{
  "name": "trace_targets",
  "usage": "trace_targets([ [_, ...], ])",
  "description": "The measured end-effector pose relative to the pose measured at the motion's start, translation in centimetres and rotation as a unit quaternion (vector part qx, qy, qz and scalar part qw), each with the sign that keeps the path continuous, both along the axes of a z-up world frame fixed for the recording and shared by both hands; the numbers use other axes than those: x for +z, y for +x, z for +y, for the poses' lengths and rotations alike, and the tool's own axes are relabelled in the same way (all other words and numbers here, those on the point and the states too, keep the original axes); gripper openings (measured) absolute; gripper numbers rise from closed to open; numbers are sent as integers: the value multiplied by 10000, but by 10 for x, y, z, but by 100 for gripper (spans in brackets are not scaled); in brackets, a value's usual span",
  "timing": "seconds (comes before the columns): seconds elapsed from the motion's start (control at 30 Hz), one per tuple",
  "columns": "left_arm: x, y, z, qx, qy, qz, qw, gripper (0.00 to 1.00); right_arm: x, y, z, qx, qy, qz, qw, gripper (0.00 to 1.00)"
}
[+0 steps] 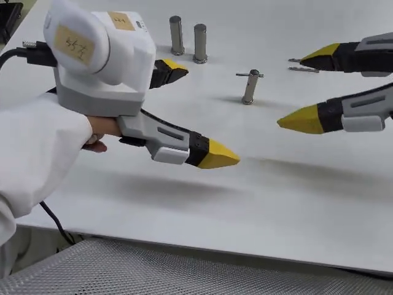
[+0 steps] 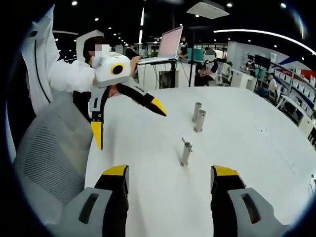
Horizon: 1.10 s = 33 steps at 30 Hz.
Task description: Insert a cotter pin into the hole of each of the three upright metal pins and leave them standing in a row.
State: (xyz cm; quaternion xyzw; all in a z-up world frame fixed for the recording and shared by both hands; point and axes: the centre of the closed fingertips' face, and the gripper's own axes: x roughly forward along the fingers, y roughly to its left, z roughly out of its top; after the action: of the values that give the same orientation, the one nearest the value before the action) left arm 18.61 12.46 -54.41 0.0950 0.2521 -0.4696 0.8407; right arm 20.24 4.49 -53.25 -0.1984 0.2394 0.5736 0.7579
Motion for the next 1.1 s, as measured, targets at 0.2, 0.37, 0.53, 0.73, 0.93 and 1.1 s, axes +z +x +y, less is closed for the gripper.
trace_targets([
  [0.2, 6, -2, 1, 58, -84, 12, 9999, 99, 0, -9, -11, -430, 113, 136, 9989, 78],
  [0.37, 4, -4, 5, 102, -51, 79, 9999, 99, 1, -10, -21, -736, 160, 232, 9969, 87],
  [0.53, 5, -6, 5, 126, -23, 71, 9999, 99, -6, -10, -35, -1119, 41, 314, 9932, 98],
  [0.73, 7, -7, 3, 146, -30, 61, 9999, 99, -10, -14, -45, -1463, 133, 419, 9883, 98],
  [0.93, 9, -5, 7, 207, -77, 57, 9997, 99, -5, -19, -50, -1775, 384, 474, 9822, 98],
  [1.1, 10, -1, 11, 244, -117, 47, 9996, 98, -5, -26, -50, -1818, 390, 478, 9814, 98],
])
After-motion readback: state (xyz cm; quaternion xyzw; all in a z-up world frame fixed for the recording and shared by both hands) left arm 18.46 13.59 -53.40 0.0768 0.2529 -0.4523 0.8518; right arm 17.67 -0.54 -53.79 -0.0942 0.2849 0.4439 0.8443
